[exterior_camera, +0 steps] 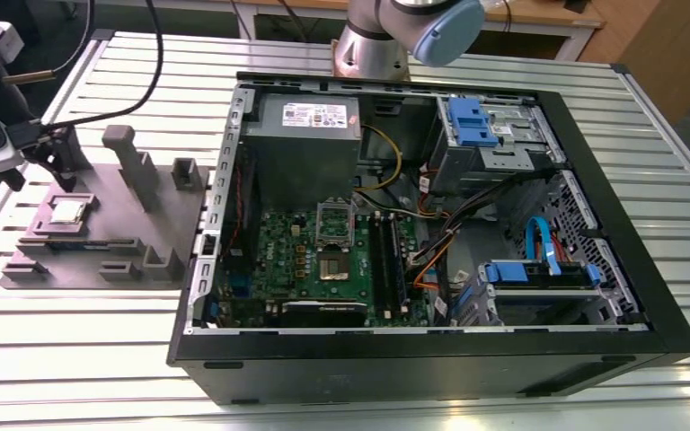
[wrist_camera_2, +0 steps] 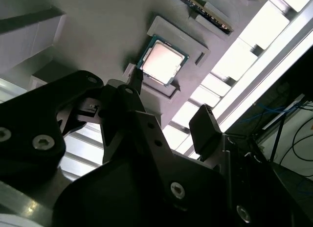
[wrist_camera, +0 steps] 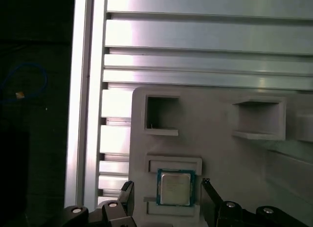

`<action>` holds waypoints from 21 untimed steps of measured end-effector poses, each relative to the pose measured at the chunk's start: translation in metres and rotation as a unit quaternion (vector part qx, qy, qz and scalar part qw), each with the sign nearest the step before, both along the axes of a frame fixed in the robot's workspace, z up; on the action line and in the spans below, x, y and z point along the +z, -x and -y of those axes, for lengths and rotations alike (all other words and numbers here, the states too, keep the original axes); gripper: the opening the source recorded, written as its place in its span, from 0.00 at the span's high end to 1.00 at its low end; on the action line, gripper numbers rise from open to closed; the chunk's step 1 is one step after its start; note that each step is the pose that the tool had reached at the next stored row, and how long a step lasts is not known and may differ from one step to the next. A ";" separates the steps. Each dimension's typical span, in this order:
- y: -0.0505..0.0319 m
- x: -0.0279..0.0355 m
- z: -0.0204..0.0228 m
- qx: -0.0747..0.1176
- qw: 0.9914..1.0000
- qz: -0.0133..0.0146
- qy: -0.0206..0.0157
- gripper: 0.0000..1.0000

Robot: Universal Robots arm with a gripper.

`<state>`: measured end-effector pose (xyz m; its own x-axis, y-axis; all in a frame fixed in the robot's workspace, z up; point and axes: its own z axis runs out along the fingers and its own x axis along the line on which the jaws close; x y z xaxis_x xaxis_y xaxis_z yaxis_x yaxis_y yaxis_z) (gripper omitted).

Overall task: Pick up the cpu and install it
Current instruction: 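Pick up the cpu and move it towards the insertion slot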

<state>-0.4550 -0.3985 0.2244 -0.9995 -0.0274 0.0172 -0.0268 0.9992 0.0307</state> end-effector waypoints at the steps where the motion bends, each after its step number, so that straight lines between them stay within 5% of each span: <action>1: -0.0008 -0.0018 0.0000 0.003 1.000 0.000 0.000 0.35; 9: -0.0019 -0.0163 0.0019 0.014 1.000 0.000 0.000 0.35; 21: -0.0023 -0.0314 0.0046 0.002 1.000 0.001 0.000 0.35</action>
<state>-0.4527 -0.4031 0.1930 -0.9994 -0.0320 0.0155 -0.0315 0.9990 0.0306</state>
